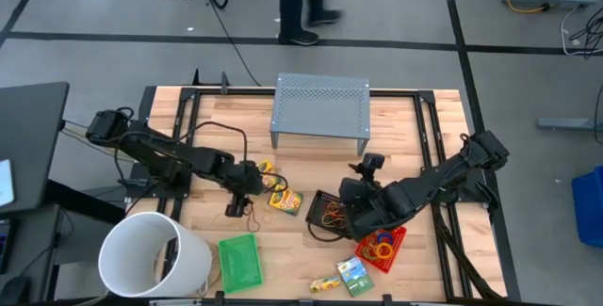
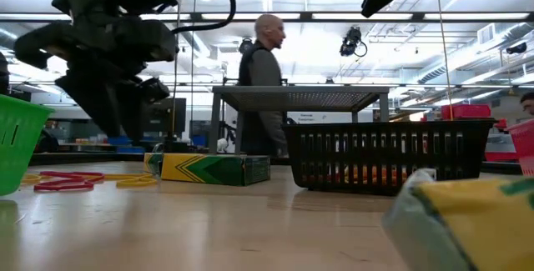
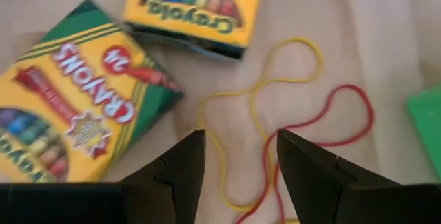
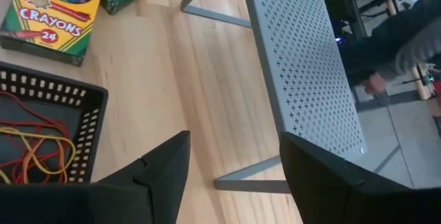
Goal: Pick & Place Office Desk Supplies
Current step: Put the yellow rubber band into the black bin
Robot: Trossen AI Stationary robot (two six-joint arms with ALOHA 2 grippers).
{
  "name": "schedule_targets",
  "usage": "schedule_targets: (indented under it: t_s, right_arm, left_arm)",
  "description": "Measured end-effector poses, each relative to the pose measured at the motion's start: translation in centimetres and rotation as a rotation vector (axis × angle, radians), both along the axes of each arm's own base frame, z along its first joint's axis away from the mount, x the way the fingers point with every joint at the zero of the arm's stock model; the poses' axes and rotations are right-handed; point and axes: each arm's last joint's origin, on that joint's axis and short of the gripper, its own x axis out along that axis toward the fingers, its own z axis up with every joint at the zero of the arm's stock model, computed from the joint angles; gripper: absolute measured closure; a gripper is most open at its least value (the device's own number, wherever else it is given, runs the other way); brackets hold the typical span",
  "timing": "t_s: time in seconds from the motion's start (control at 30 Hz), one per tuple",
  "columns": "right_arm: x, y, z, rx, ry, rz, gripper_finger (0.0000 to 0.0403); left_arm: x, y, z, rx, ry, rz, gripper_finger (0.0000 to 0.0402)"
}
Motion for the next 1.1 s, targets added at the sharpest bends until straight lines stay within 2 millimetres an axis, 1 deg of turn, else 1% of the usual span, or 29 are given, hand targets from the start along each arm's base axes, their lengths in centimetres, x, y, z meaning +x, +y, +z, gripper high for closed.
schedule_targets:
  t_s: [0.17,0.33,0.5,0.67,0.77,0.9,1.1]
  right_arm:
    - [0.0,0.0,0.0,-0.001,0.000,0.000,0.0172]
    - [-0.1,-0.1,0.0,-0.014,0.019,0.008,0.0172]
    - [-0.3,-0.1,0.0,-0.030,0.046,0.019,0.0172]
    - [-0.4,-0.2,0.0,-0.038,0.067,0.024,0.0172]
    - [-0.4,-0.2,0.0,-0.043,0.074,0.030,0.0172]
    - [-0.4,-0.2,0.0,-0.048,0.085,0.039,0.0172]
    - [-0.4,-0.2,0.0,-0.053,0.093,0.046,0.0172]
  left_arm:
    - [0.2,0.2,-0.3,0.033,0.003,0.070,0.0216]
    - [0.8,0.5,-1.9,0.022,0.058,0.147,0.0216]
    - [1.3,0.3,-3.3,0.002,0.095,0.188,0.0216]
    - [1.9,0.2,-4.2,-0.020,0.106,0.207,0.0216]
    - [1.9,0.2,-4.3,-0.031,0.108,0.230,0.0221]
    - [1.9,0.3,-4.4,-0.012,0.100,0.270,0.0252]
    - [1.9,0.4,-4.4,0.004,0.095,0.292,0.0331]
